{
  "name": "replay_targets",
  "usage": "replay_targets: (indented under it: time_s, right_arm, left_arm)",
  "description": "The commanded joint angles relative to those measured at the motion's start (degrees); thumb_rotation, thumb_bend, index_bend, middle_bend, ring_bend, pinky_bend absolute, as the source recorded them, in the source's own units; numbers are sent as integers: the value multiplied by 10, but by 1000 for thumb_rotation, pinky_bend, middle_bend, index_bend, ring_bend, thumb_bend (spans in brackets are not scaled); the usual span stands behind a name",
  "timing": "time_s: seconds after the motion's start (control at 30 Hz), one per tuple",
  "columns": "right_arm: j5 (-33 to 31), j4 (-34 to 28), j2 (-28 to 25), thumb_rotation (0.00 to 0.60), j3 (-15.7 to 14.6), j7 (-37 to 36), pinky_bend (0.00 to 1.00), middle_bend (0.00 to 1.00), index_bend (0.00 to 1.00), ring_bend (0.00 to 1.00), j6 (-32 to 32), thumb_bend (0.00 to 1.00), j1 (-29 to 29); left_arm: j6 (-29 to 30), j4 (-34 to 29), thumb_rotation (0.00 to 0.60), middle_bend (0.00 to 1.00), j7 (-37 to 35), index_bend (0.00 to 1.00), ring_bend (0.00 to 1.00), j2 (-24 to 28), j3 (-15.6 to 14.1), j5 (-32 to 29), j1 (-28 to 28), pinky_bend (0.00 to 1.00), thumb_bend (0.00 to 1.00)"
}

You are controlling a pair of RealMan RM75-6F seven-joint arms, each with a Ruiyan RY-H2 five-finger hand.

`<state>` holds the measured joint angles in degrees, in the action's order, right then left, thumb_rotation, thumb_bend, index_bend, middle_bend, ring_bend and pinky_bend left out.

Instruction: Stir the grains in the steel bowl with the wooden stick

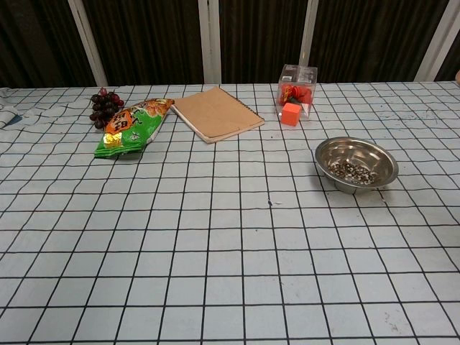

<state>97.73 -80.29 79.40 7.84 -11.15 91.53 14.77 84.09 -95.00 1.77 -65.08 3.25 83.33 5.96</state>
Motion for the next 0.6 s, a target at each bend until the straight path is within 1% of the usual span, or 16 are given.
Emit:
replay_targets:
  time_s: [0.03, 0.23, 0.3, 0.33, 0.6]
  right_arm:
    - [15, 25, -6, 600, -12, 37, 0, 736, 873, 372, -13, 551, 7]
    - [21, 44, -4, 600, -28, 96, 0, 736, 873, 372, -33, 552, 10]
    - [33, 58, -4, 600, -37, 122, 0, 736, 873, 372, -38, 551, 13]
    - [41, 67, -3, 600, -48, 142, 0, 736, 873, 372, -49, 551, 14]
    - [37, 68, 8, 600, -62, 174, 0, 735, 872, 372, -72, 551, 18]
  left_arm:
    - [-2, -1, 600, 0, -2, 0, 0, 1, 0, -1, 1, 0, 16]
    - [-6, -4, 600, 0, -7, 0, 0, 4, 1, -5, 1, 0, 16]
    - [-6, -4, 600, 0, -7, 0, 0, 4, 1, -5, 1, 0, 16]
    - [-8, -5, 600, 0, -7, 0, 0, 4, 0, -6, 1, 0, 17]
    - [-8, -6, 600, 0, -5, 0, 0, 5, 0, -6, 1, 0, 17]
